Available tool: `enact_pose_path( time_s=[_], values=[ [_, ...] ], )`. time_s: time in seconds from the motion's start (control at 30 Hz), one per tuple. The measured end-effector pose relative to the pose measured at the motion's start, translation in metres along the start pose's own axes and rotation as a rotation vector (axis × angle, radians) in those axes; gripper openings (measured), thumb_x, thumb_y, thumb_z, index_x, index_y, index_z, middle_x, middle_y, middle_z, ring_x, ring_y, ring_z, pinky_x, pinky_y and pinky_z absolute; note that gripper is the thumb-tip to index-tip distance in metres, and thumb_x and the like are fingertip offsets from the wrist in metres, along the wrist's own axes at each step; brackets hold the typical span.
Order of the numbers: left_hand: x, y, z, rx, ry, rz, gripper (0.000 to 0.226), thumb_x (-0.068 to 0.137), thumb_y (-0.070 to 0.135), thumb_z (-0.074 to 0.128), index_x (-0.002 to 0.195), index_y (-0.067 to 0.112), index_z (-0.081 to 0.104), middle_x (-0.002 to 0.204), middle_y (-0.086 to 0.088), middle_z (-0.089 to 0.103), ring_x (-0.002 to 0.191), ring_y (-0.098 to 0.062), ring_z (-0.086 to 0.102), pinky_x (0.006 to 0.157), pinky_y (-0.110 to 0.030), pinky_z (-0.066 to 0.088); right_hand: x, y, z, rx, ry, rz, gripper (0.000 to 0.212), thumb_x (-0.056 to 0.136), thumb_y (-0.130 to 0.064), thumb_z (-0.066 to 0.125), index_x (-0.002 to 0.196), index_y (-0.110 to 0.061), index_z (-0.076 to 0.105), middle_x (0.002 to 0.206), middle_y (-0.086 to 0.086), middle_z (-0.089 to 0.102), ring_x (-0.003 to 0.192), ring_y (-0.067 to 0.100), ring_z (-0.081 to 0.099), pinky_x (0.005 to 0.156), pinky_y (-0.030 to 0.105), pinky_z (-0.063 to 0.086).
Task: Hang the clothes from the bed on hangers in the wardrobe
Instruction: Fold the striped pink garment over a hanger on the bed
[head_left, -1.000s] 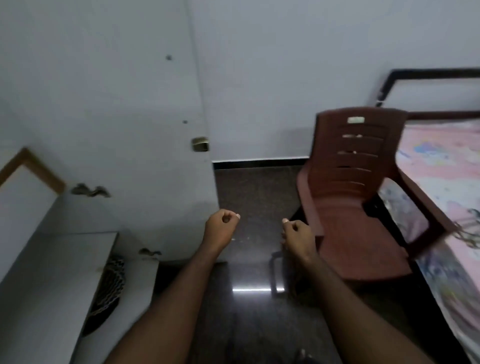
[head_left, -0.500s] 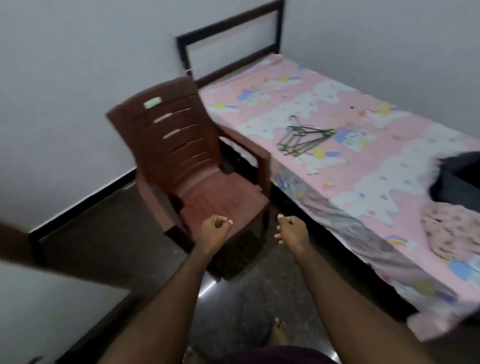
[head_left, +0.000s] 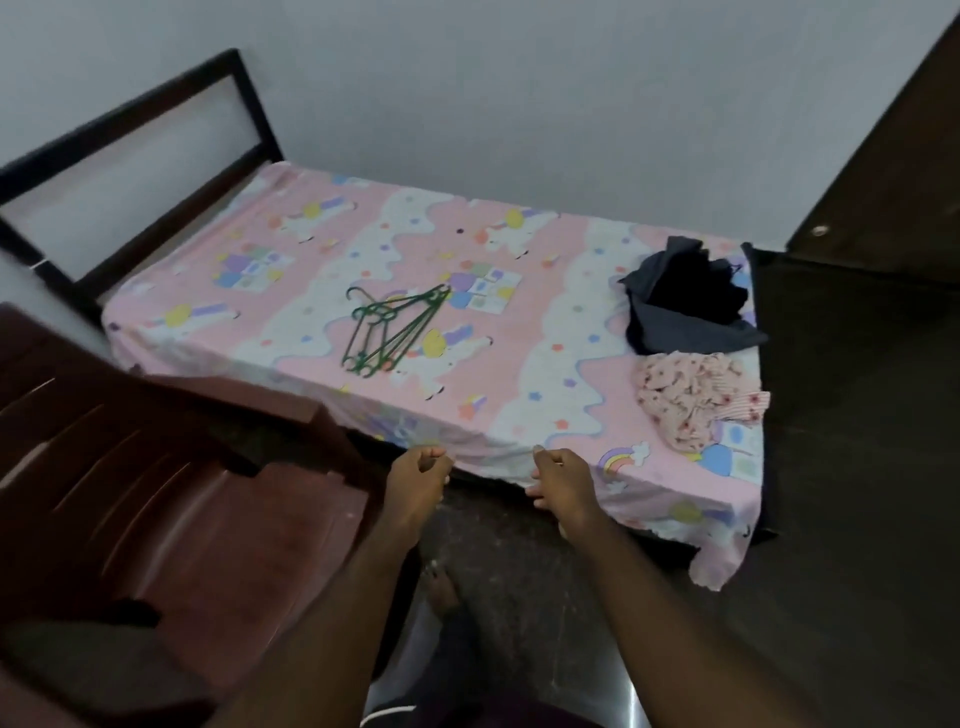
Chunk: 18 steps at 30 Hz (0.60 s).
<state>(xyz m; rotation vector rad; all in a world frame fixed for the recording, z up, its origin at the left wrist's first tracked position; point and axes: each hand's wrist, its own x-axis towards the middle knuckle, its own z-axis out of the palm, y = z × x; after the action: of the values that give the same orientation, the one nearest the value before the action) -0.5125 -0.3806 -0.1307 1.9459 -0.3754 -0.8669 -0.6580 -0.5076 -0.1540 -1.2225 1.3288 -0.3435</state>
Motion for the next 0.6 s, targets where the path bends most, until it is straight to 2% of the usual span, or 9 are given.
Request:
enact_pose_path(
  time_s=[0.17,0.27,0.33,0.43,0.6],
  values=[
    [0.089,0.042,0.019,-0.060,-0.045,0.016,0.009,0.092,0.021,0.065,0.086,0.013,0.065,0.081,-0.009,0.067,0.080,-0.029,0.066,0.071,-0.037,0.054,0.067,-0.050,-0.013,-0.026,0.072,-0.006,0.030,0.097,-0.036,0.055,0.104,-0.007,0.058,0.087,0.010,0.063,0.064,0.020,0.064,0.059,0.031,0.048],
    [0.128,0.071,0.027,-0.032,-0.104,0.018,0.013,0.092,0.021,0.064,0.094,0.009,0.066,0.088,-0.007,0.069,0.082,-0.023,0.067,0.069,-0.033,0.053,0.100,-0.082,-0.019,-0.039,0.129,0.002,0.031,0.096,-0.037,0.056,0.105,-0.007,0.058,0.085,0.009,0.063,0.066,0.022,0.065,0.058,0.030,0.048],
    [0.165,0.096,0.036,-0.018,-0.157,0.042,0.012,0.092,0.020,0.064,0.096,0.008,0.066,0.090,-0.009,0.069,0.084,-0.024,0.067,0.069,-0.033,0.053,0.127,-0.104,-0.022,-0.010,0.159,-0.028,0.030,0.096,-0.037,0.057,0.106,-0.008,0.058,0.082,0.008,0.063,0.066,0.022,0.065,0.055,0.029,0.047],
    [0.205,0.119,0.058,0.011,-0.196,0.028,0.021,0.091,0.022,0.065,0.105,0.005,0.064,0.095,-0.012,0.068,0.082,-0.023,0.067,0.067,-0.031,0.052,0.153,-0.115,-0.030,0.024,0.177,0.006,0.030,0.096,-0.036,0.057,0.107,-0.008,0.058,0.084,0.007,0.062,0.067,0.021,0.064,0.058,0.030,0.049],
    [0.243,0.145,0.119,0.076,-0.368,-0.010,0.030,0.092,0.025,0.066,0.116,0.010,0.057,0.097,-0.011,0.065,0.085,-0.023,0.066,0.071,-0.034,0.053,0.198,-0.109,-0.069,0.085,0.261,0.096,0.029,0.095,-0.036,0.058,0.105,-0.008,0.060,0.084,0.007,0.063,0.070,0.022,0.066,0.060,0.031,0.050]
  ],
)
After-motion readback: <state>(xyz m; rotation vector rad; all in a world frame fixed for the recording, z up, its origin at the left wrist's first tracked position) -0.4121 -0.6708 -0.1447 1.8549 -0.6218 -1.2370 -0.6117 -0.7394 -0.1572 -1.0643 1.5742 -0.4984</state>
